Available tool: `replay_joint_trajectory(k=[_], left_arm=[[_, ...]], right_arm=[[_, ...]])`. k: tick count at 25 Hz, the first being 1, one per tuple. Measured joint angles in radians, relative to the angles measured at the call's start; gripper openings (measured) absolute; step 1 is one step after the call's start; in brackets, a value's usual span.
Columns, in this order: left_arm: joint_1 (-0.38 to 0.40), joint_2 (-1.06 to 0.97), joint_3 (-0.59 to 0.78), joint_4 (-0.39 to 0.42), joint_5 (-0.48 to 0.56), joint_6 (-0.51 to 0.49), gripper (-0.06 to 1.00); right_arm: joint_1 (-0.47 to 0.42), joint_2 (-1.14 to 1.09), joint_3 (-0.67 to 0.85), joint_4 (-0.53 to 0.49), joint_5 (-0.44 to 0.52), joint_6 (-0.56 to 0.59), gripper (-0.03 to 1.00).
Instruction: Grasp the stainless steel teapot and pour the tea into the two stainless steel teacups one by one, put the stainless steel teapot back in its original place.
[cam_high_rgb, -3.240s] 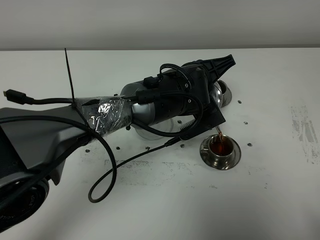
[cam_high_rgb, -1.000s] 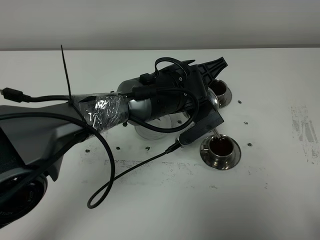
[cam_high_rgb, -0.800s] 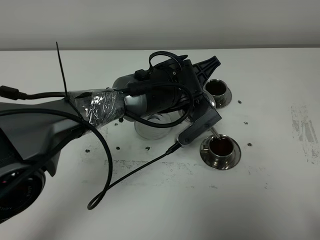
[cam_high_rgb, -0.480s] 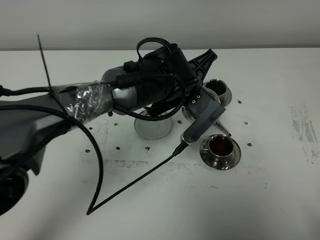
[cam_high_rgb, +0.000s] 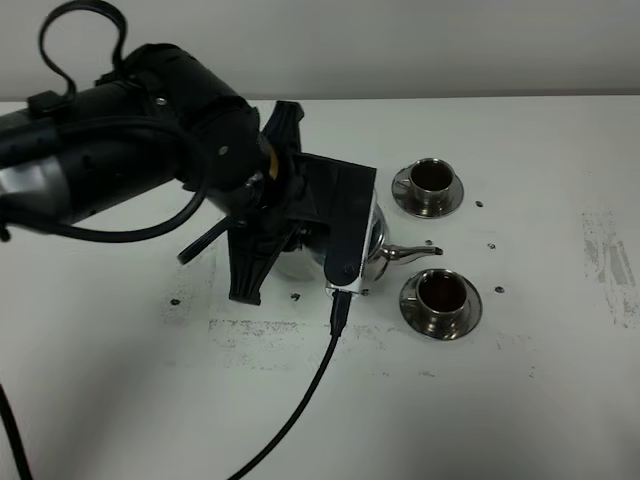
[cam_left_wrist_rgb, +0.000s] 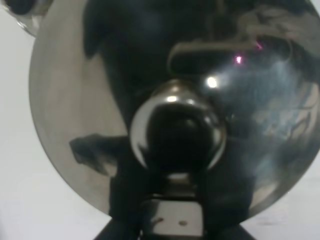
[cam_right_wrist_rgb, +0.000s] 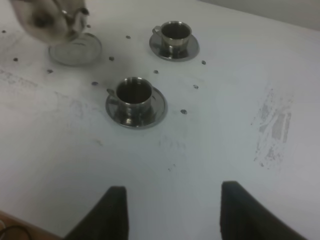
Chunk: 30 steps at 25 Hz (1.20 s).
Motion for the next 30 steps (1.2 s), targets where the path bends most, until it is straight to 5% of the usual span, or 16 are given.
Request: replay_joint_trajectory(k=[5, 8, 30], left_arm=[[0.038, -0.013, 0.074, -0.142, 0.001, -0.177, 0.17], [0.047, -0.002, 0.103, -0.150, -0.034, -0.230, 0.17], [0.052, 0.223, 0.112, -0.190, -0.195, -0.245, 0.17]], right_arm=[[0.000, 0.000, 0.000, 0.000, 0.000, 0.000, 0.41], [0.000, 0.000, 0.000, 0.001, 0.000, 0.000, 0.41], [0.000, 0.000, 0.000, 0.001, 0.000, 0.000, 0.41]])
